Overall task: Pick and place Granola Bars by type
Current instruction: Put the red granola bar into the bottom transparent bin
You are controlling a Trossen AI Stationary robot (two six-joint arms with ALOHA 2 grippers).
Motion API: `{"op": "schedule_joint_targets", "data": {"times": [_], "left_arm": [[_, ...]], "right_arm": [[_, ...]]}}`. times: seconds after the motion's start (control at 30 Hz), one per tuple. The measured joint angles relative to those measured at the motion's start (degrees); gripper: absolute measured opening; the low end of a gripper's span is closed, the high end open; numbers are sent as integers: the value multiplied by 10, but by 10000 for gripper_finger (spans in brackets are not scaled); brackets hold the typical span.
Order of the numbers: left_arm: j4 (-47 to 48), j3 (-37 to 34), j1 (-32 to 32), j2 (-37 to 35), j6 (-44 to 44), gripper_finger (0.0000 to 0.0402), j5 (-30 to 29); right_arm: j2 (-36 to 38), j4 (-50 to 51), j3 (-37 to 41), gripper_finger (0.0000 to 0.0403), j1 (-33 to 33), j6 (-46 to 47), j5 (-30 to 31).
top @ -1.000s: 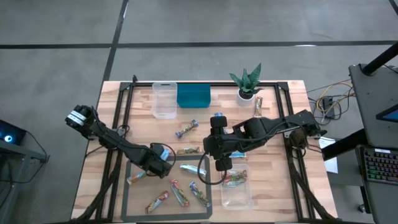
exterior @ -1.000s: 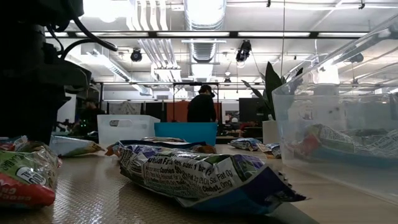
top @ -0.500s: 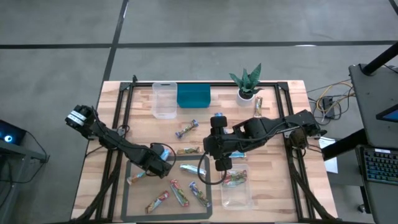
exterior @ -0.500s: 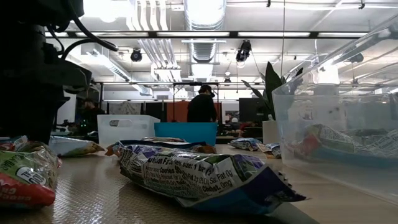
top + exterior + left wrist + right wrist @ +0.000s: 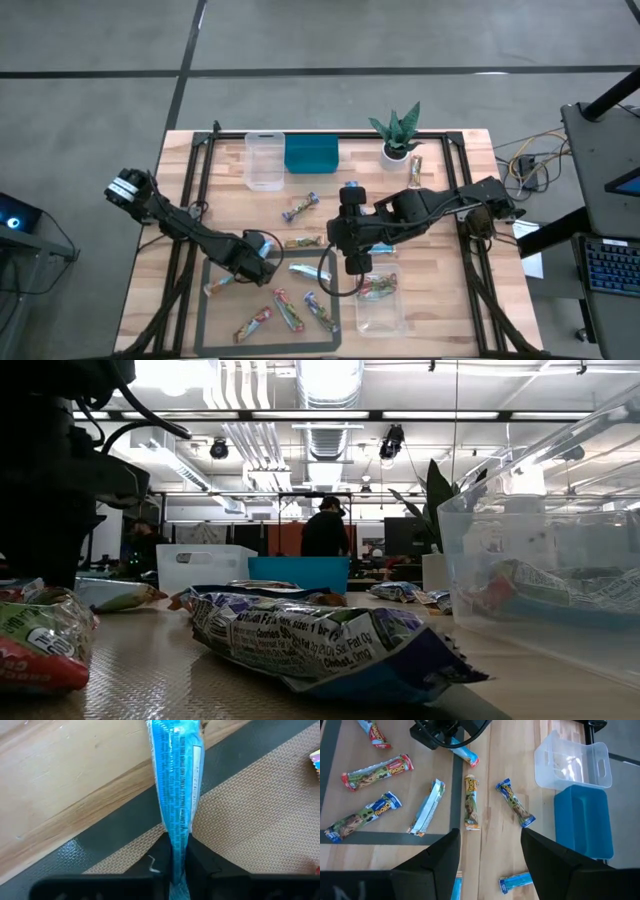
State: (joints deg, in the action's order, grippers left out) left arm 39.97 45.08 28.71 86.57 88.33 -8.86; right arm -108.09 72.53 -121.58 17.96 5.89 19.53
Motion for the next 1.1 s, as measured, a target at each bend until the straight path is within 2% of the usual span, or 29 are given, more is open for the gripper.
{"op": "schedule_joint_targets", "data": {"times": [0.23,0.4,0.57,1.1], "left_arm": [[19,4,-2,-26,0,4,-15],[50,35,-2,-59,-24,2,-55],[51,72,-4,-94,-83,1,-103],[51,210,-28,-162,-330,0,-178]], "right_arm": [[0,1,0,201,0,2,0],[2,1,0,201,0,16,0],[12,1,-9,201,0,49,2],[113,-57,-23,208,4,123,-15]]}}
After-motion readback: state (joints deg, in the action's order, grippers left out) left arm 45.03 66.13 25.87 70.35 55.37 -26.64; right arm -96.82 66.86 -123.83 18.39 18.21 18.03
